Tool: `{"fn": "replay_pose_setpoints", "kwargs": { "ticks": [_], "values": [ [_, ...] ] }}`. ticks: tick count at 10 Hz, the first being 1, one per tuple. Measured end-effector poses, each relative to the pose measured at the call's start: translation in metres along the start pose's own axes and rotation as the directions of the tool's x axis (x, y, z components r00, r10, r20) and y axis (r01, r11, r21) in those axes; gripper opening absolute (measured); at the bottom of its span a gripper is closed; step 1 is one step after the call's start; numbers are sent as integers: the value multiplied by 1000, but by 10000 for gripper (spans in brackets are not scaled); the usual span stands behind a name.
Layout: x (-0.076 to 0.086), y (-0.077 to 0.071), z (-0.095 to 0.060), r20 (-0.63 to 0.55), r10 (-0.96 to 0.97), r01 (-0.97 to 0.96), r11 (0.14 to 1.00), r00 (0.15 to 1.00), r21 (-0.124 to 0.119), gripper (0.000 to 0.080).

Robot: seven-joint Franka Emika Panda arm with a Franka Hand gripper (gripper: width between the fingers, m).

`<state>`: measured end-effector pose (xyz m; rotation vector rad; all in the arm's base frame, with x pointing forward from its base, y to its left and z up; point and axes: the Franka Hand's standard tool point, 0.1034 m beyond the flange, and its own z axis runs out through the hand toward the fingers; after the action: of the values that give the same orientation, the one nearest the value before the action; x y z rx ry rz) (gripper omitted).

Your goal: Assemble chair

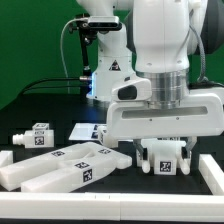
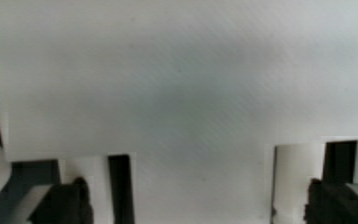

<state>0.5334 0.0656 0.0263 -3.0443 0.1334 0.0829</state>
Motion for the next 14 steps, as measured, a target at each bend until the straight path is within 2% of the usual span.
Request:
{"fn": "replay_pose_setpoints", "kwargs": {
  "ticks": [1,2,4,8,9,10,12,13,14],
  "values": [
    [5,6,-15,35,19,-19,1000,999,3,635],
    [14,7,-30,69,38,-38,999,997,7,647],
    [32,4,-44,93,37,-38,999,995,13,649],
    [27,6,-41,118,36,-38,999,992,12,649],
    [35,17,-44,151,26,-29,999,988,17,649],
    [48,25,-51,213,34,-39,999,976,19,649],
    [52,26,-49,390,39,-54,998,920,28,649],
    [53,21,-55,446,57,-74,997,893,20,649],
    [51,22,-54,478,50,-68,997,877,22,649]
  ]
}}
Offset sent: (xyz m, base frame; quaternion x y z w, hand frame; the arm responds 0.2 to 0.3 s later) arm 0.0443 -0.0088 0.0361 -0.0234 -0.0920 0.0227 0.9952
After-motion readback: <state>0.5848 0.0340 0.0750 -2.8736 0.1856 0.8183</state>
